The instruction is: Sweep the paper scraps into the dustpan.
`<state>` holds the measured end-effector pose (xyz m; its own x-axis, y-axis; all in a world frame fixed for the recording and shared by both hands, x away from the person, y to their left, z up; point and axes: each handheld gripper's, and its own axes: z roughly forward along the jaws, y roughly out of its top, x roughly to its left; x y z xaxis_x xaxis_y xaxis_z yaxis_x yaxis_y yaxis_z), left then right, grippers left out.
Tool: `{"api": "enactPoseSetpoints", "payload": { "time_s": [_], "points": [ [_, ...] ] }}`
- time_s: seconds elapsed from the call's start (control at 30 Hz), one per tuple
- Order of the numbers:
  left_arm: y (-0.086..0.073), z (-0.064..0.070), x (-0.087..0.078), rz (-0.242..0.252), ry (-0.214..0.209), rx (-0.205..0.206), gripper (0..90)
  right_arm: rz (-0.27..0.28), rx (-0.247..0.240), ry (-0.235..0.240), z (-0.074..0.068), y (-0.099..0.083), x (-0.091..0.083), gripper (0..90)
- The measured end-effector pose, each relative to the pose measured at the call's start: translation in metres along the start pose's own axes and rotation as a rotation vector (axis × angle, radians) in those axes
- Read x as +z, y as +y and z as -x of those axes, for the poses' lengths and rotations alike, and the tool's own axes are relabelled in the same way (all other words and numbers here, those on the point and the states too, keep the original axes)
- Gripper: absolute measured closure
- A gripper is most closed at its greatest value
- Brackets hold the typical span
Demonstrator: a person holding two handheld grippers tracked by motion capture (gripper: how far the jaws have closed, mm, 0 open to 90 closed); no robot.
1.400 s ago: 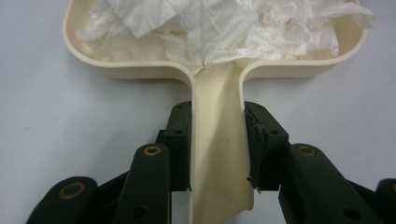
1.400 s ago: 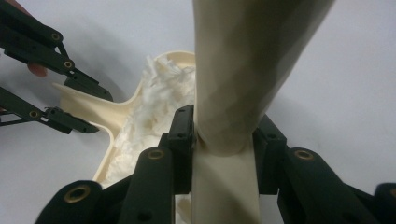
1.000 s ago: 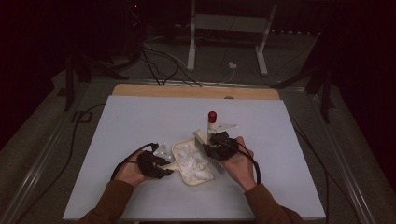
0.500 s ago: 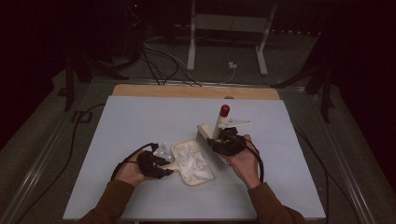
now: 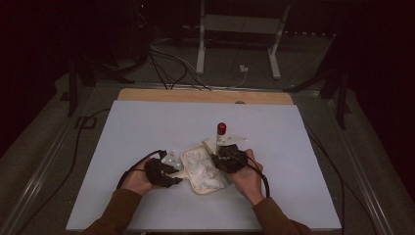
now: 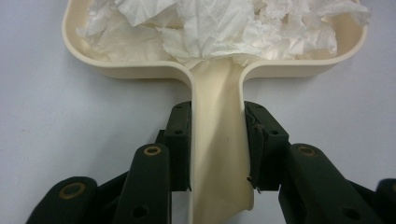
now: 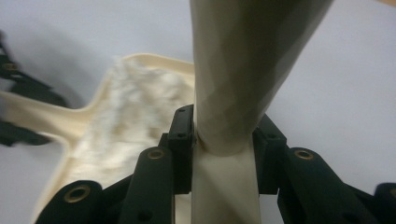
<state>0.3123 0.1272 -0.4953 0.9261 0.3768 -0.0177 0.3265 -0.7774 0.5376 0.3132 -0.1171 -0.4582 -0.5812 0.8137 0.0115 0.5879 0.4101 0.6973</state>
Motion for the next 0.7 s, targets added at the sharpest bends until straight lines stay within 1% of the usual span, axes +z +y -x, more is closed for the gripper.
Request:
{"api": "enactPoseSetpoints", "payload": {
  "time_s": [0.1, 0.17, 0.2, 0.3, 0.4, 0.47, 0.7],
  "points": [
    [0.000, 0.000, -0.001, 0.002, 0.000, 0.000, 66.5, 0.011, 0.002, 0.024, -0.005, 0.002, -0.003, 67.2],
    [0.000, 0.000, 0.000, 0.004, 0.000, 0.000, 66.5, 0.007, 0.009, 0.055, -0.005, 0.004, -0.004, 67.2],
    [0.000, 0.000, -0.001, 0.001, 0.002, 0.005, 66.5, 0.005, 0.009, 0.057, -0.005, 0.004, -0.004, 67.2],
    [-0.001, 0.000, -0.001, 0.008, 0.005, 0.005, 66.5, 0.002, -0.006, 0.021, -0.003, 0.005, -0.004, 67.2],
    [-0.002, 0.000, 0.000, 0.022, 0.002, -0.004, 66.5, 0.013, -0.003, 0.010, 0.000, 0.005, -0.006, 67.2],
    [-0.002, 0.000, 0.000, 0.025, 0.005, -0.002, 66.5, 0.021, -0.004, -0.004, 0.003, 0.006, -0.008, 67.2],
    [-0.003, 0.001, -0.001, 0.040, 0.013, -0.001, 66.6, 0.048, 0.012, -0.017, 0.014, 0.008, -0.012, 67.1]
  ]
}}
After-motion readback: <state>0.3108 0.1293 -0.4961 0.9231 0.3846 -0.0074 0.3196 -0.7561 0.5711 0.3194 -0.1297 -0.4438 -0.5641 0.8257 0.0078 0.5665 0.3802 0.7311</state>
